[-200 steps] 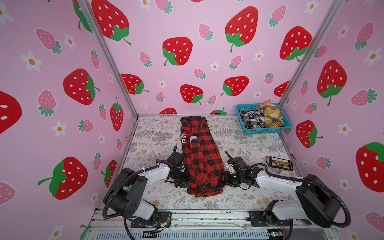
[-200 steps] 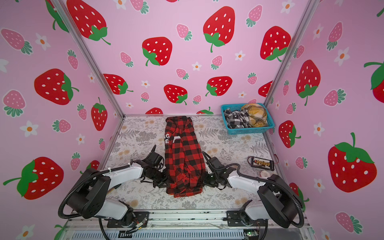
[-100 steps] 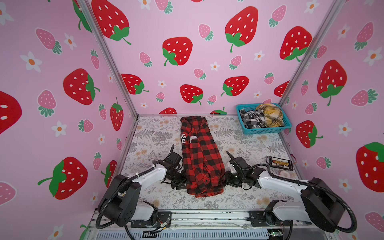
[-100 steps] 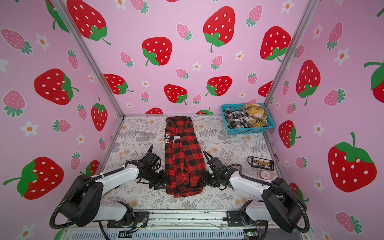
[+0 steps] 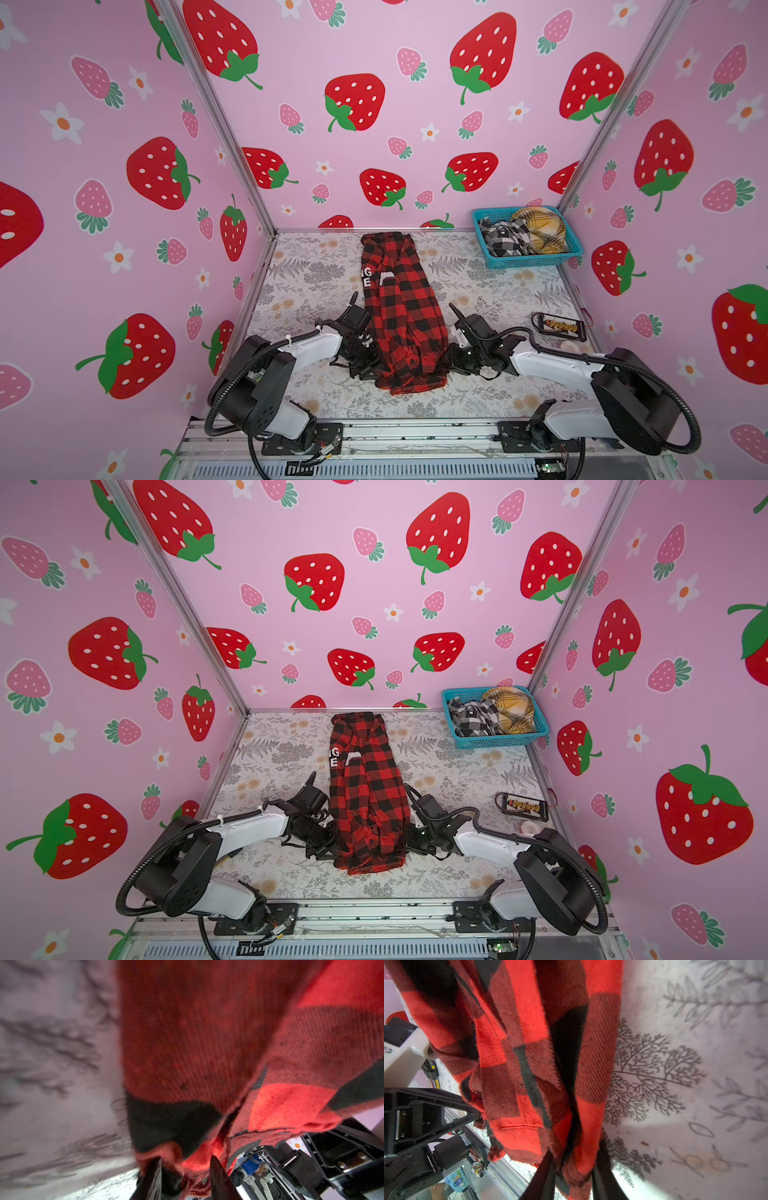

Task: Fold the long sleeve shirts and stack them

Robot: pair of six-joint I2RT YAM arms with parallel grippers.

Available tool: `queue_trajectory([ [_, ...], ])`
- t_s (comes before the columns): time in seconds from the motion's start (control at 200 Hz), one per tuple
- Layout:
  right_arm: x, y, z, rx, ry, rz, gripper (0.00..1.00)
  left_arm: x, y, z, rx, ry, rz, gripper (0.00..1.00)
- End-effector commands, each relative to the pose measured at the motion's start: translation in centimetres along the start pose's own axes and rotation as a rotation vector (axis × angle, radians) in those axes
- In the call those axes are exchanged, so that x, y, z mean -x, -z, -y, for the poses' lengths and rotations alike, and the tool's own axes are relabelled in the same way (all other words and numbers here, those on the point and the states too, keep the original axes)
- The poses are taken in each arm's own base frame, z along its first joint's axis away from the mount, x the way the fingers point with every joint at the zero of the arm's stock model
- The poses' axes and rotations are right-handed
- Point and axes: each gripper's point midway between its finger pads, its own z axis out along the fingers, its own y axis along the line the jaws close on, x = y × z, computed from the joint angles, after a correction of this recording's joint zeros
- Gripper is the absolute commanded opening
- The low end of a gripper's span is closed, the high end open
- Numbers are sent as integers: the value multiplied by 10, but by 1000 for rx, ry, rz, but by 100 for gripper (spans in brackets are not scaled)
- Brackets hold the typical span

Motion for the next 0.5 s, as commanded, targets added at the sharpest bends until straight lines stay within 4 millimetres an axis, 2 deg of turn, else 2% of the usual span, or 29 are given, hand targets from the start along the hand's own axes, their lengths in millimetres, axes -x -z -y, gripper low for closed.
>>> queue_trajectory([
  [0.0, -4, -2, -2, 7, -11, -14, 29, 4, -5, 5, 19, -7, 7, 36],
  [0.13, -3, 0, 0, -5, -8, -5, 28, 2, -1, 5, 22, -6, 18, 28],
  [0.29, -2, -1, 0, -3, -6, -1, 20, 0, -4, 5, 11, -4, 12, 16],
  [0.49, -2, -2, 0, 4, -7, 0, 16, 0, -8, 12, 0, -25, -2, 9],
])
